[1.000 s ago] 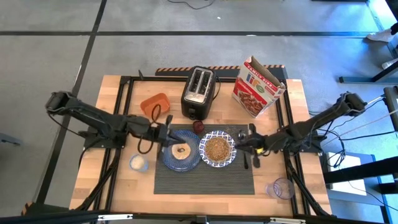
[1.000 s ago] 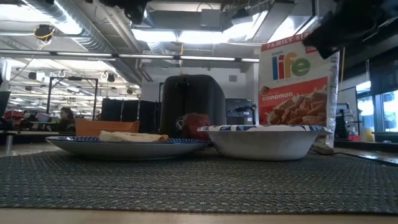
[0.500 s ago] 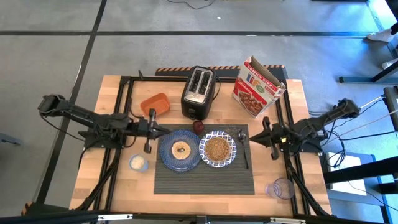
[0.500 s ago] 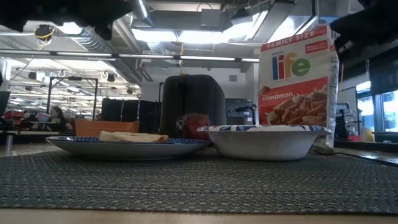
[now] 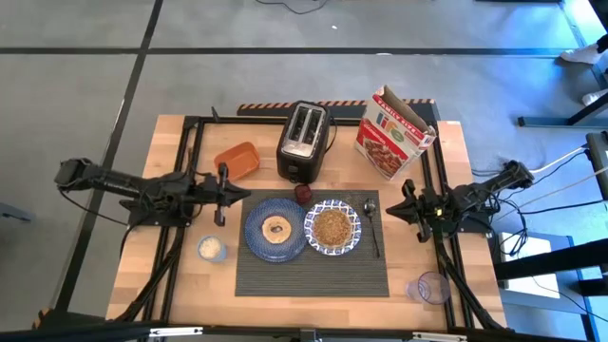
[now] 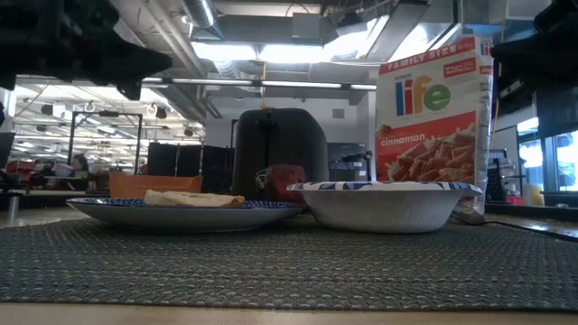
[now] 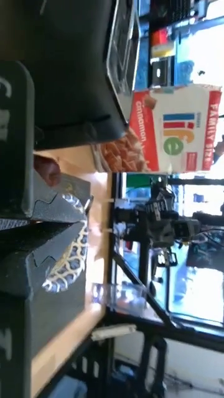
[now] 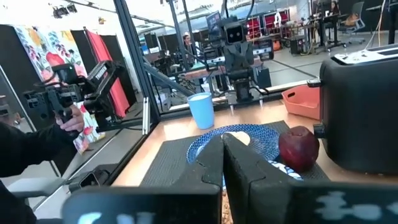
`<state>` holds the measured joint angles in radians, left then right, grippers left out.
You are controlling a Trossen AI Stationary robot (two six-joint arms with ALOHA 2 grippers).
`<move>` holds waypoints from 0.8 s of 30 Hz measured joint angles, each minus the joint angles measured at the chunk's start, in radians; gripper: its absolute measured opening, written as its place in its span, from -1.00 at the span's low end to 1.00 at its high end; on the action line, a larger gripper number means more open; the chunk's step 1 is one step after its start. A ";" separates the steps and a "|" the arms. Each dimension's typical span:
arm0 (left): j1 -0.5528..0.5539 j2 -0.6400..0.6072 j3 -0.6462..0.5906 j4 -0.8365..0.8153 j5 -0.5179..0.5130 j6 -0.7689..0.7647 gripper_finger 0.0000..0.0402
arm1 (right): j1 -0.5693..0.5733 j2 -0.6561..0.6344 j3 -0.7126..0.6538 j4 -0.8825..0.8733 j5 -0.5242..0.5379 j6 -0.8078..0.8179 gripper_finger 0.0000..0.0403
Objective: Arrange a breakfast setting
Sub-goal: Return to Home Position
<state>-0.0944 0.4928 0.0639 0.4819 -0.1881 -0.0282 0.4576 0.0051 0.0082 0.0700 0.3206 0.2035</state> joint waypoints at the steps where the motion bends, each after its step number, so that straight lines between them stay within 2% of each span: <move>1: 0.006 -0.019 -0.012 0.000 0.014 -0.011 -0.99 | 0.000 -0.001 0.000 0.000 0.000 0.001 -0.99; 10: 0.019 -0.168 -0.055 -0.058 0.041 -0.032 -0.99 | 0.000 -0.003 0.000 -0.003 0.002 0.000 -1.00; 15: 0.019 -0.252 -0.055 -0.152 0.040 -0.033 -0.99 | 0.000 -0.003 0.000 -0.001 0.046 -0.001 -1.00; 24: 0.019 -0.461 -0.054 -0.363 0.018 -0.041 -0.99 | 0.000 -0.003 0.000 -0.002 0.035 0.019 -1.00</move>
<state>-0.0757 0.0315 0.0097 0.1187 -0.1696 -0.0689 0.4576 0.0025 0.0082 0.0677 0.3557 0.2222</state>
